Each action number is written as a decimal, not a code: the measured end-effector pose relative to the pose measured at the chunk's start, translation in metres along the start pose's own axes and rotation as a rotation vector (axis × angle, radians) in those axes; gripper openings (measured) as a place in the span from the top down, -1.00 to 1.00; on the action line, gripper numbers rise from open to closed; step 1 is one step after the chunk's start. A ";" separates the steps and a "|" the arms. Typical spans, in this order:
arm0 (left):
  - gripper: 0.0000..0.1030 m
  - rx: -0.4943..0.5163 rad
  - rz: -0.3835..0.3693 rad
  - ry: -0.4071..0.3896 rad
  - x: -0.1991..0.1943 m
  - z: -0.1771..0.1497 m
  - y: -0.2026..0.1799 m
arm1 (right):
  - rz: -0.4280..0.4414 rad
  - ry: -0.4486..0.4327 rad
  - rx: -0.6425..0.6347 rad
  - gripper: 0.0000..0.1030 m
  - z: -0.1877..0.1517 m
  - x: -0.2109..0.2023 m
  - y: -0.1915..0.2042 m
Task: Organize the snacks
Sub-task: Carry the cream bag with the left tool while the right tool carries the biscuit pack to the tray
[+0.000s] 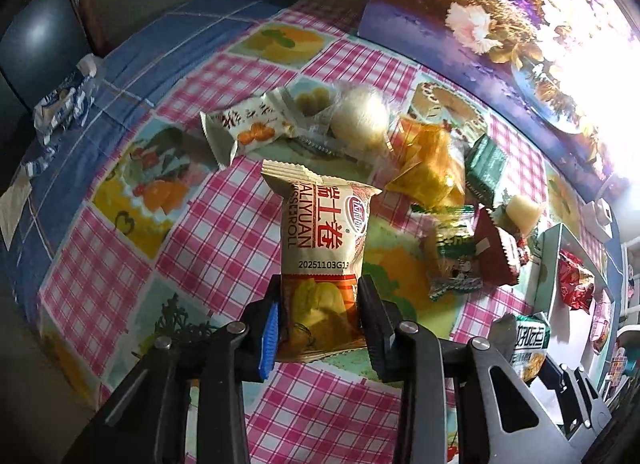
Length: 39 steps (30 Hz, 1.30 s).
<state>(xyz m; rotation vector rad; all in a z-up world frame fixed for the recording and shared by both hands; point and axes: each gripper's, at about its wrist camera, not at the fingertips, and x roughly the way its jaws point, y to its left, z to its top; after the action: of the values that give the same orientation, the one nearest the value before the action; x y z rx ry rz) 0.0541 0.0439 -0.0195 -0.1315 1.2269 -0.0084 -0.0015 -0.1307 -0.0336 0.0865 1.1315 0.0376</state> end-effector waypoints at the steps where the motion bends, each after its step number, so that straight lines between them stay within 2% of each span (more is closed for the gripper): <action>1: 0.27 0.011 0.002 -0.008 -0.003 -0.002 -0.005 | -0.004 -0.012 0.010 -0.20 0.000 -0.005 -0.002; 11: 0.27 0.150 -0.031 -0.067 -0.035 0.005 -0.070 | -0.096 -0.097 0.160 -0.20 0.007 -0.038 -0.051; 17: 0.27 0.256 -0.065 -0.077 -0.049 0.004 -0.125 | -0.181 -0.101 0.328 -0.20 0.002 -0.048 -0.105; 24: 0.27 0.386 -0.115 -0.074 -0.048 -0.015 -0.188 | -0.258 -0.113 0.506 -0.20 -0.017 -0.063 -0.170; 31: 0.27 0.494 -0.146 -0.011 -0.020 -0.036 -0.241 | -0.266 -0.113 0.602 -0.20 -0.024 -0.059 -0.207; 39: 0.26 0.551 -0.136 0.082 0.017 -0.052 -0.266 | -0.266 -0.067 0.639 -0.20 -0.027 -0.038 -0.225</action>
<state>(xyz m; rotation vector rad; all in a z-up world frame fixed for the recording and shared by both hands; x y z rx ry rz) 0.0281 -0.2260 -0.0243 0.2686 1.2548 -0.4706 -0.0447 -0.3559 -0.0308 0.5004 1.0443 -0.5631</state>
